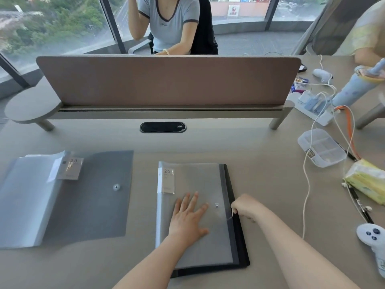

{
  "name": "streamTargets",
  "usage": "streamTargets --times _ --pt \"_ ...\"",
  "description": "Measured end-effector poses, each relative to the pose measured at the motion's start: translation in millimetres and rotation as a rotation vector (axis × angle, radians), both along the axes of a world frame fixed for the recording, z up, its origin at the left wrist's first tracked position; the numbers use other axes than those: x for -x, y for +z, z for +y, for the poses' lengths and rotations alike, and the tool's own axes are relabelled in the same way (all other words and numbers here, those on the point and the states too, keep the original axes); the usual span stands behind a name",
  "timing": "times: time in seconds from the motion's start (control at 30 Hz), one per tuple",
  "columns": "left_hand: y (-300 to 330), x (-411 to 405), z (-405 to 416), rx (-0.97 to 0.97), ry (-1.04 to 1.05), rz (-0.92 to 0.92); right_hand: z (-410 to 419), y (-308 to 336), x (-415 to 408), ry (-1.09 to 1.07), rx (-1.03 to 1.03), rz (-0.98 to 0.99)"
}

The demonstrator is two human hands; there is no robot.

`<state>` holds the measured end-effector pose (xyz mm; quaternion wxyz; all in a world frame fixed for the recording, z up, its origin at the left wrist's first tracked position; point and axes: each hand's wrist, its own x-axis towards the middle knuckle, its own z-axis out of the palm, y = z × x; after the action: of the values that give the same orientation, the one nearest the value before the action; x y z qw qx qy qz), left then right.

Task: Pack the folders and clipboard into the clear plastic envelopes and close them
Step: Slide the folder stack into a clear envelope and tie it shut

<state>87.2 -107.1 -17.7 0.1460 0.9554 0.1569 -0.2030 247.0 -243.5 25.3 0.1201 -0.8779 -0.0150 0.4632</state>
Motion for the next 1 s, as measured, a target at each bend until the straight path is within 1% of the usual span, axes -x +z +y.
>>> streamTargets --times 0.03,0.13,0.2,0.27,0.4,0.53,0.83,0.9,1.0 --pt "0.1 -0.1 0.7 0.002 0.002 -0.002 4.2 -1.1 0.7 -0.025 -0.028 -0.021" --pt "1.3 -0.6 0.9 0.011 0.006 -0.009 15.9 -20.1 2.2 0.063 -0.053 -0.103" --pt "2.0 -0.8 0.4 0.013 0.009 -0.013 24.7 -21.6 6.5 0.012 -0.087 -0.136" --pt "2.9 -1.3 0.4 0.017 0.01 -0.012 35.2 -17.3 11.4 0.017 -0.118 -0.207" --pt "2.8 -2.1 1.2 0.025 0.019 -0.012 54.6 -18.9 24.2 0.18 -0.121 -0.299" --pt "2.7 -1.6 1.7 0.039 0.023 -0.023 57.4 -25.4 38.1 0.321 -0.16 -0.311" --pt "2.8 -1.6 0.5 0.033 0.038 -0.011 32.4 -26.6 53.1 0.399 -0.201 -0.273" --pt "1.9 -1.2 0.4 0.021 0.039 -0.006 23.2 -30.7 54.2 0.383 -0.189 -0.252" --pt "1.7 -1.5 -0.1 0.012 0.037 -0.004 8.6 -32.5 49.0 0.278 -0.156 -0.2"
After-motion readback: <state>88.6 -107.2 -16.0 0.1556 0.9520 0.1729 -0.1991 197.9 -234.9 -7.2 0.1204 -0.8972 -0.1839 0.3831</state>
